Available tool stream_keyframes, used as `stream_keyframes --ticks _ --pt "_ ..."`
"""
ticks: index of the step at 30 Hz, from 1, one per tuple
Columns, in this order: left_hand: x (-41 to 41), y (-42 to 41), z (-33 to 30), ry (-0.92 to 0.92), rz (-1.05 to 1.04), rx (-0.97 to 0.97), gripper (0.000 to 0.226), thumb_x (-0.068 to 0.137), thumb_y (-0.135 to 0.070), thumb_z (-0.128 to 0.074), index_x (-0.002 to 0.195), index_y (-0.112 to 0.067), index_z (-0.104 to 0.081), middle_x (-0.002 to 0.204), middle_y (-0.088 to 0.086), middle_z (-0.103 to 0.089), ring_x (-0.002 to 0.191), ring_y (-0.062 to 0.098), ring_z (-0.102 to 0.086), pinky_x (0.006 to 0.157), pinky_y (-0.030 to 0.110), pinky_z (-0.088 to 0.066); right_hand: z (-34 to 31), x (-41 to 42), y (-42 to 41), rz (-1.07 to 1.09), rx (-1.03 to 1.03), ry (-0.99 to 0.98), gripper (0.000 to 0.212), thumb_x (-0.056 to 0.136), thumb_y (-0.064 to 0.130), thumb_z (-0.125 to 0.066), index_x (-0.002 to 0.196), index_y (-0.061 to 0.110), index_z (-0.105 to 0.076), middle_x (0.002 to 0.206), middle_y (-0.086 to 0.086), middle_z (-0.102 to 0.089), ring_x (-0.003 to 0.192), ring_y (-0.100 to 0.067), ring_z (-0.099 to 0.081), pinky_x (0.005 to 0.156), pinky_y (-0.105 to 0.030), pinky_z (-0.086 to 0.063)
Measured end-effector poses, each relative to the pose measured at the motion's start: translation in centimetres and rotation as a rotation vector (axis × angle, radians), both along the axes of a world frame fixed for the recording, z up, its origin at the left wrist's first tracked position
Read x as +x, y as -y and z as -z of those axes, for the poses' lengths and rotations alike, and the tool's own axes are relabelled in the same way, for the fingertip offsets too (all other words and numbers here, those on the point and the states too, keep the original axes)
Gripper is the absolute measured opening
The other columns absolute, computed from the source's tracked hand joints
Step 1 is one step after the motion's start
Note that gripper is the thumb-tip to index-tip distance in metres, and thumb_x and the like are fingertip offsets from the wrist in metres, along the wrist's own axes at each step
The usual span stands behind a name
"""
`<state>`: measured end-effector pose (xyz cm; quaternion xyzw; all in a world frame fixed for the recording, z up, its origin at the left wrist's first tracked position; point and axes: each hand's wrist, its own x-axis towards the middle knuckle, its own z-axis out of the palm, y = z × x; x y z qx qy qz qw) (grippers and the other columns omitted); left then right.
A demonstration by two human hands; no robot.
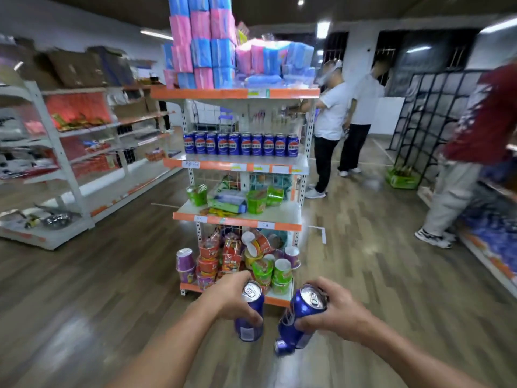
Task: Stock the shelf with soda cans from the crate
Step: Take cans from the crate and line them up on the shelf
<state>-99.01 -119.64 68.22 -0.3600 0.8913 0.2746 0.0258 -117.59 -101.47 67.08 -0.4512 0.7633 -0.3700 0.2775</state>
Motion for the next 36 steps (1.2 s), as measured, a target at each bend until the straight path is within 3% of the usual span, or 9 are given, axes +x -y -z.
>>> stream_keyframes --ticks 3,6,9,12,16,22,28,32,36 --pt "-2.1 -0.1 -3.5 -0.024 0.063 -0.038 0.066 0.055 -0.051 -0.09 0.105 -0.028 -0.052 0.111 -0.009 -0.06 0.098 0.013 -0.059 0.07 0.027 -0.045 -3.6 -1.4 -1.2 0.053 -0.016 0.006 0.056 0.053 0.013 -0.097 0.099 0.022 -0.067 0.081 0.004 -0.072 0.07 0.002 -0.067 0.068 -0.022 -0.057" --pt "-4.5 -0.4 -6.4 -0.03 0.104 -0.063 0.069 0.057 -0.053 -0.089 0.109 -0.028 -0.052 0.109 -0.01 -0.059 0.096 0.012 -0.057 0.065 0.025 -0.04 -6.5 -3.1 -2.2 0.095 0.004 -0.024 0.062 0.047 0.028 -0.098 0.102 0.025 -0.067 0.089 0.005 -0.075 0.08 -0.006 -0.071 0.078 -0.03 -0.06" --pt "-6.9 -0.5 -8.4 -0.014 0.123 -0.094 0.072 0.056 -0.054 -0.088 0.111 -0.024 -0.052 0.111 -0.007 -0.059 0.095 0.013 -0.058 0.065 0.028 -0.044 -8.8 -4.8 -2.6 0.106 0.05 -0.118 0.063 0.044 0.041 -0.095 0.099 0.032 -0.066 0.093 0.008 -0.073 0.084 -0.006 -0.071 0.078 -0.031 -0.06" --pt "-9.3 -0.4 -10.3 -0.002 0.156 -0.117 0.074 0.055 -0.053 -0.089 0.114 -0.024 -0.054 0.111 -0.008 -0.061 0.096 0.014 -0.06 0.073 0.03 -0.051 -10.6 -6.6 -2.9 0.097 0.11 -0.208 0.063 0.043 0.039 -0.092 0.099 0.032 -0.063 0.094 0.01 -0.071 0.084 -0.004 -0.069 0.077 -0.032 -0.06" --pt "-12.2 0.3 -13.0 -0.027 0.179 -0.098 0.075 0.056 -0.05 -0.09 0.117 -0.026 -0.054 0.108 -0.008 -0.063 0.091 0.011 -0.063 0.067 0.026 -0.052 -12.5 -9.5 -2.9 0.138 0.107 -0.254 0.063 0.043 0.039 -0.089 0.099 0.033 -0.062 0.094 0.011 -0.069 0.084 -0.002 -0.068 0.075 -0.027 -0.06" --pt "-14.8 2.1 -15.9 -0.016 0.191 -0.138 0.066 0.06 -0.053 -0.088 0.109 -0.025 -0.054 0.109 -0.008 -0.061 0.095 0.013 -0.06 0.062 0.024 -0.042 -14.5 -13.3 -1.2 0.156 0.092 -0.263 0.064 0.044 0.038 -0.087 0.101 0.033 -0.061 0.097 0.012 -0.067 0.086 -0.002 -0.067 0.077 -0.027 -0.06" --pt "-15.3 5.4 -16.5 0.003 0.186 -0.161 0.066 0.063 -0.05 -0.088 0.111 -0.024 -0.05 0.109 -0.007 -0.056 0.094 0.014 -0.056 0.06 0.024 -0.04 -15.2 -14.7 2.4 0.128 0.105 -0.253 0.07 0.042 0.038 -0.088 0.106 0.036 -0.059 0.102 0.011 -0.065 0.09 -0.013 -0.07 0.075 -0.044 -0.062" --pt "-15.2 8.4 -16.2 0.021 0.196 -0.167 0.074 0.067 -0.048 -0.087 0.126 -0.021 -0.048 0.125 -0.004 -0.055 0.099 0.014 -0.052 0.066 0.025 -0.04 -15.0 -14.6 5.8 0.095 0.105 -0.282 0.073 0.046 0.039 -0.088 0.113 0.034 -0.058 0.107 0.014 -0.061 0.094 -0.005 -0.065 0.079 -0.029 -0.06" --pt "-15.0 12.3 -15.7 -0.002 0.221 -0.164 0.085 0.068 -0.045 -0.088 0.137 -0.021 -0.045 0.137 -0.004 -0.053 0.109 0.015 -0.053 0.078 0.025 -0.042 -14.3 -13.4 9.7 0.093 0.107 -0.273 0.071 0.046 0.036 -0.088 0.111 0.033 -0.06 0.105 0.014 -0.063 0.092 -0.004 -0.066 0.079 -0.027 -0.06"
